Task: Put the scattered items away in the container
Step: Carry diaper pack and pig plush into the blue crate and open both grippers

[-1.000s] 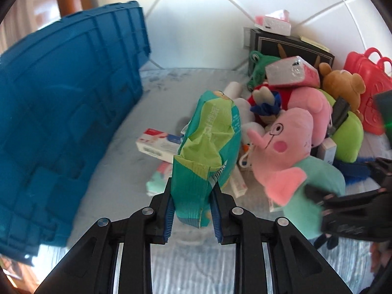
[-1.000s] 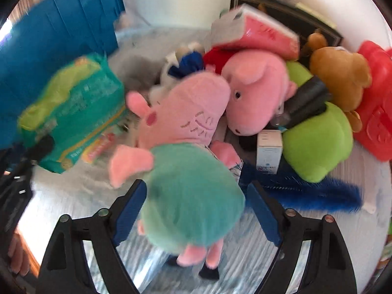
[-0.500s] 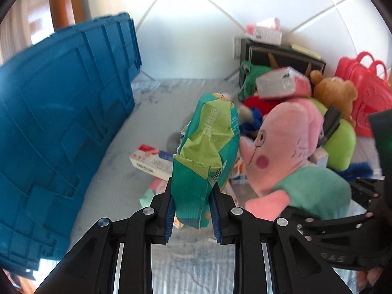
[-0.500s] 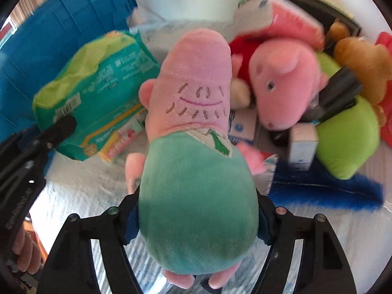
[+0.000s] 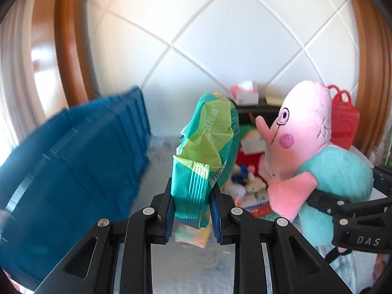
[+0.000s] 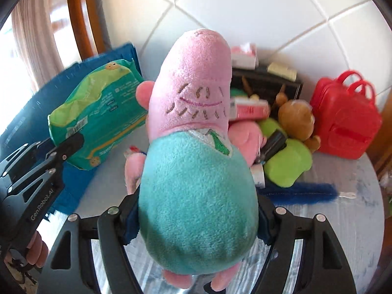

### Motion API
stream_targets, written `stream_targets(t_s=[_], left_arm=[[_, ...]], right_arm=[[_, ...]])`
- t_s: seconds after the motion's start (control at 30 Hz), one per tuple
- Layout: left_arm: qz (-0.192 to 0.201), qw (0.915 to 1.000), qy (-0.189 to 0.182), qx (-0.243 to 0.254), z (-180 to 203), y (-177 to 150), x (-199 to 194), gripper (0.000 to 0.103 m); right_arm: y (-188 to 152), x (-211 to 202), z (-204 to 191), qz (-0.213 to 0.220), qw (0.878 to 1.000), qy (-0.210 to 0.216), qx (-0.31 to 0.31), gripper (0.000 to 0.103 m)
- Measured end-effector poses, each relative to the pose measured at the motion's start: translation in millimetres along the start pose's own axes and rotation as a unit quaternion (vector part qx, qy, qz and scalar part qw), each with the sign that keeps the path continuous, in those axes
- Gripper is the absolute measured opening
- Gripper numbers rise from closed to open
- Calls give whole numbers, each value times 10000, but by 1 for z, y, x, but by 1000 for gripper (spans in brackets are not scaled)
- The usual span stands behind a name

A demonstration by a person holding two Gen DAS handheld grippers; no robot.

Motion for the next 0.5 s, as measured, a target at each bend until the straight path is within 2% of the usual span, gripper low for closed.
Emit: stream_targets(t_s=[0.27,0.4,0.5], left_arm=[[368,9966,628,-391,-75,19,-50,24],[629,9917,887,-681,-134,29,-75,24],[748,9883,1146,-679,-182,34,-87,24]], right_arm=[[58,-37,-71,657,9966,384,-302,73],[81,-50,-131,873,9926,557,-628,73],[98,-56,-175,1108,9886,686,-760,73]])
Point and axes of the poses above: each gripper's, at about its wrist camera, not at the fingertips, and x roughly the way its jaws point, z to its right, y to its top, the point moved 3 cm from there along x, roughly the way its jaws point, and after that the axes turned 1 degree about -x, right-handed, at the moved point
